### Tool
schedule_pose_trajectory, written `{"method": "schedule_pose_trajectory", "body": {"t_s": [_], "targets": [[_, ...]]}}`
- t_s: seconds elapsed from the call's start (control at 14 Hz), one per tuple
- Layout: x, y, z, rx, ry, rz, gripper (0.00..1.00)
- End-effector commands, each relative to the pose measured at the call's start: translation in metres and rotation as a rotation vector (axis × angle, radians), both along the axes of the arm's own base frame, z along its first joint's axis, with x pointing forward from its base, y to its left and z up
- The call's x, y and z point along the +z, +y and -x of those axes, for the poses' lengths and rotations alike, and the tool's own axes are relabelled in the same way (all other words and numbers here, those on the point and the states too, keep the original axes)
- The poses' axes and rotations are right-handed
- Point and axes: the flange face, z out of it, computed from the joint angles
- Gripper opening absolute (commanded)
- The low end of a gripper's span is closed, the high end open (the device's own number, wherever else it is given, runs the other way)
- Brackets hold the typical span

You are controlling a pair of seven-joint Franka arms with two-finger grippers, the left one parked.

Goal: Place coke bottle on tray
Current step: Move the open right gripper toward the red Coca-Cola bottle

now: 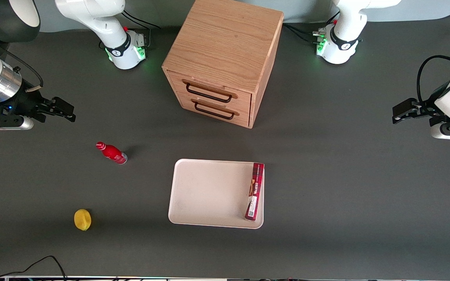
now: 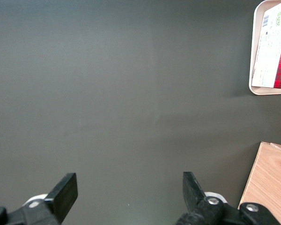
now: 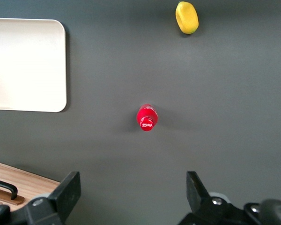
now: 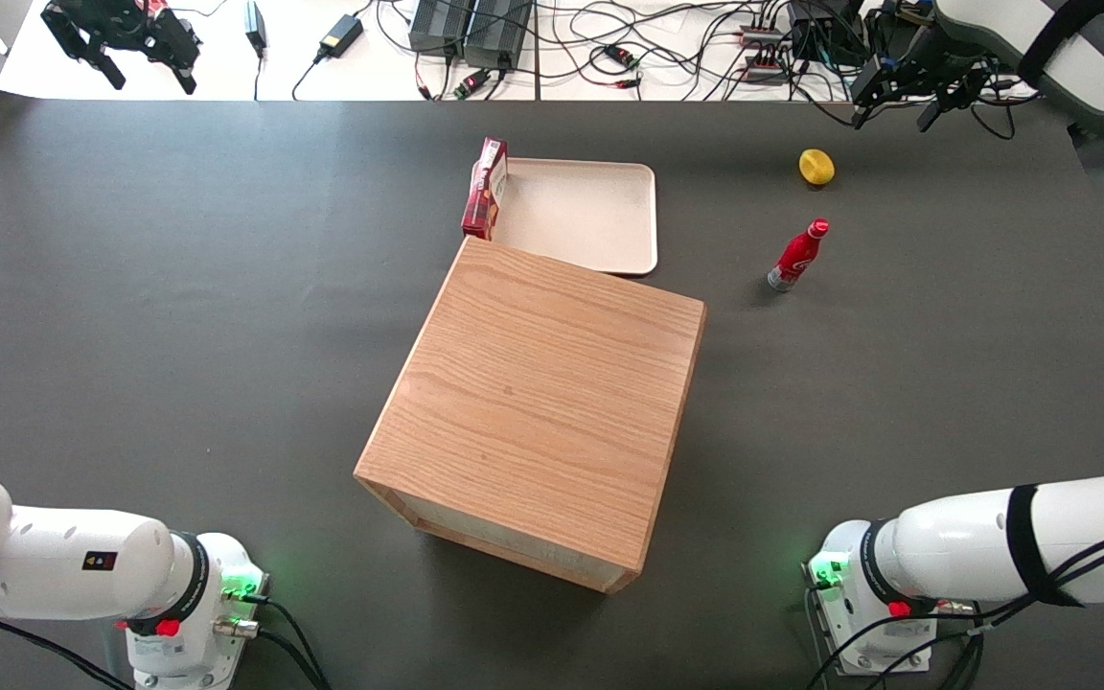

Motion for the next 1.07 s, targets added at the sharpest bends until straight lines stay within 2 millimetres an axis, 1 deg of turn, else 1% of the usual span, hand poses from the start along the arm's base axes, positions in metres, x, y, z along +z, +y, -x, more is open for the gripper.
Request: {"method": "schedule_pose_trajectory", "body": {"t_s": [0.0,0.14,0.29,0.36,0.43,0.57,0.64,0.71,0.93,1.0], "targets": [[0.003,0.001,-0.004,0.019,0.009,-0.003,1.00],[0.006,0.001,-0.005,0.019,0.003,-0.004,1.00],[0.000,0.000,-0.006,-0.003,0.014,-0.006,1.00],[-0.011,-0.004,-0.009,-0.021,0.036,-0.005,1.00],[-0.022,-0.004,-0.011,-0.018,0.051,-0.004,1.00],[-0.055,-0.002,-0.022,-0.005,0.086,-0.002,1.00],[-0.070,-0.003,-0.022,-0.005,0.098,-0.001,1.00],[-0.087,-0.004,-0.022,-0.003,0.079,-0.002,1.00],[-0.148,-0.002,-0.016,-0.004,0.024,-0.003,1.00],[-0.165,-0.002,-0.015,-0.006,0.002,-0.003,1.00]]}}
